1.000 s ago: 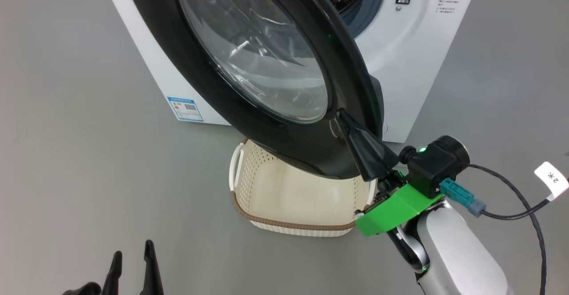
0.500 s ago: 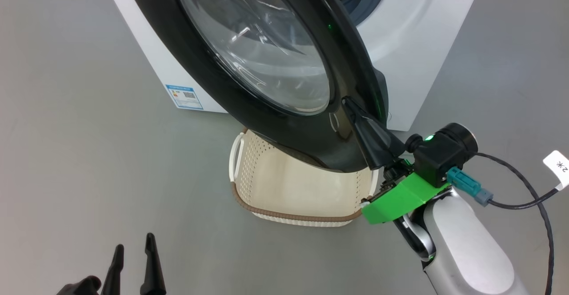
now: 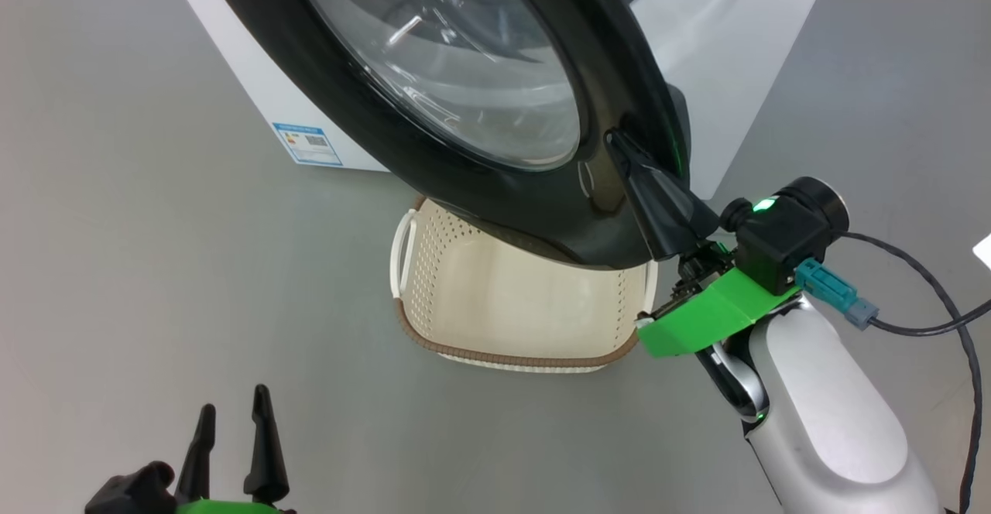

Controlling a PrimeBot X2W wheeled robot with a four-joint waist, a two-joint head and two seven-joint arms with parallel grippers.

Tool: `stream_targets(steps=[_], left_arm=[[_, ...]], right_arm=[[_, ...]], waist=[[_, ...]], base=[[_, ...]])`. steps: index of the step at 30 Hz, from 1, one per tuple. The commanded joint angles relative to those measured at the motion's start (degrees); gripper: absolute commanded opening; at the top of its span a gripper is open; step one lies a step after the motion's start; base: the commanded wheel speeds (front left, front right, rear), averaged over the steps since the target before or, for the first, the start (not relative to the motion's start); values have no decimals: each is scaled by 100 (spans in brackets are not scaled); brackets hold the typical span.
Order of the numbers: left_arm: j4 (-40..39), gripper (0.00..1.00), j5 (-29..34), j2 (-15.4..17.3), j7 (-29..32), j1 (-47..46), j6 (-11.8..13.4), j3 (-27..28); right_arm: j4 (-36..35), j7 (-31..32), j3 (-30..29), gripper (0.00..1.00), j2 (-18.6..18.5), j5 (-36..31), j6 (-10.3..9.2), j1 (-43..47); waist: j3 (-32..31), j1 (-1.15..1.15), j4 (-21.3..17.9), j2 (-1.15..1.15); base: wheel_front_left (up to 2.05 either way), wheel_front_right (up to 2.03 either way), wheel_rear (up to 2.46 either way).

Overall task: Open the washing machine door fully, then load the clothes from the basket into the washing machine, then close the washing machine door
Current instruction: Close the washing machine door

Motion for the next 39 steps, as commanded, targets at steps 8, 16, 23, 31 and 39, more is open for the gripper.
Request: stream_targets(steps=[8,16,23,31,39], left_arm=[[-166,100,-8,52,-52,-282,-44,170],[-199,100,-15,52,-52,-405,-68,126],[-211,100,-7,52,-52,-502,-84,115],[-232,100,-15,52,-52,-593,-104,124],[-227,100,24,52,-52,-619,-168,201]], right_arm=[[-172,-26,-40,0,-6,-76,8,-382],[-130,-26,-116,0,-92,-102,8,-670],[-41,-26,-193,0,-183,-163,8,-1031],[57,-26,-171,0,-330,-272,8,-1520],[106,-26,-147,0,-487,-368,8,-2075]], waist=[[260,0,-53,0],[530,0,-50,0],[811,0,-21,0],[1141,0,4,0],[1390,0,-68,0]], base=[[0,0,0],[0,0,0],[0,0,0],[0,0,0],[0,0,0]])
